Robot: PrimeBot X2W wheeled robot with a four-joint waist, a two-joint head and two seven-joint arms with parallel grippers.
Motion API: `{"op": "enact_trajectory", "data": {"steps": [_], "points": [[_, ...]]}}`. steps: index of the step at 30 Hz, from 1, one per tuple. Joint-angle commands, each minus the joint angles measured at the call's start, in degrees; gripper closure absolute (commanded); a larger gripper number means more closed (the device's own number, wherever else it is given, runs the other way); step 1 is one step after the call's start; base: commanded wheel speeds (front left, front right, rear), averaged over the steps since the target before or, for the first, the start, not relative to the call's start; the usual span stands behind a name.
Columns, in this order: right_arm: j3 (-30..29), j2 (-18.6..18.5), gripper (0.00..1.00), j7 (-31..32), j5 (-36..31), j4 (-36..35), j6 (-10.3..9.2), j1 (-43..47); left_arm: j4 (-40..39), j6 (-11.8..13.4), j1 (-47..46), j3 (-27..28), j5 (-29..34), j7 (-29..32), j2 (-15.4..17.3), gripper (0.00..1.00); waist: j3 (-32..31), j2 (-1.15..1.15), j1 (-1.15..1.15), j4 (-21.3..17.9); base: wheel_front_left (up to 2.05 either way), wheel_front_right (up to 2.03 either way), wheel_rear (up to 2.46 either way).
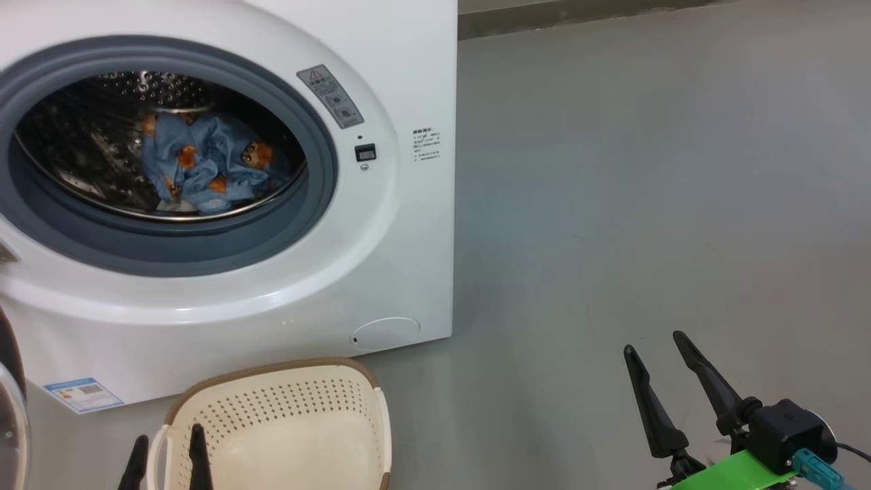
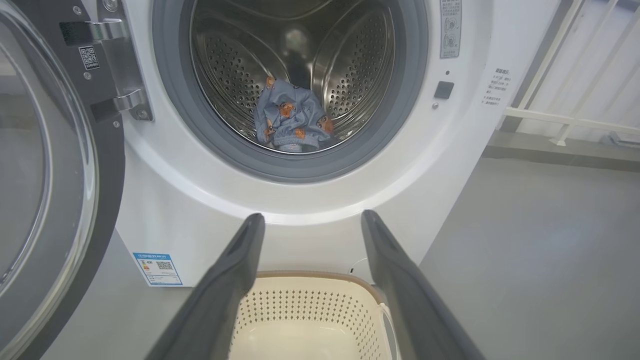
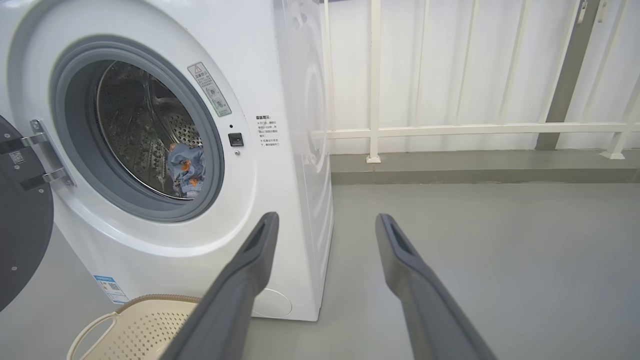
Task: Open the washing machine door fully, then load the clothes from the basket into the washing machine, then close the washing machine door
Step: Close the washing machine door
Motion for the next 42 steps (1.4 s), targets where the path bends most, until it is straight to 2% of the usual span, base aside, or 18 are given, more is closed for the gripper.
{"op": "enact_trajectory", "data": {"steps": [1, 42], "points": [[1.4, -0.8, 0.0, -0.3, 0.1, -1.3, 0.09, -0.1, -1.8, 0.4, -0.5, 1.6, 0.4, -0.4, 0.7, 0.0, -0.1, 0.0, 0.0, 0.1, 0.0, 0.0, 0.0], [2.3, -1.3, 0.0, -0.3, 0.2, -0.7, 0.09, -0.8, -2.0, 1.3, -0.4, 1.0, -0.5, -0.4, 0.7, 0.0, -0.5, 0.0, 0.0, 5.4, 0.0, 0.0, 0.0]]}}
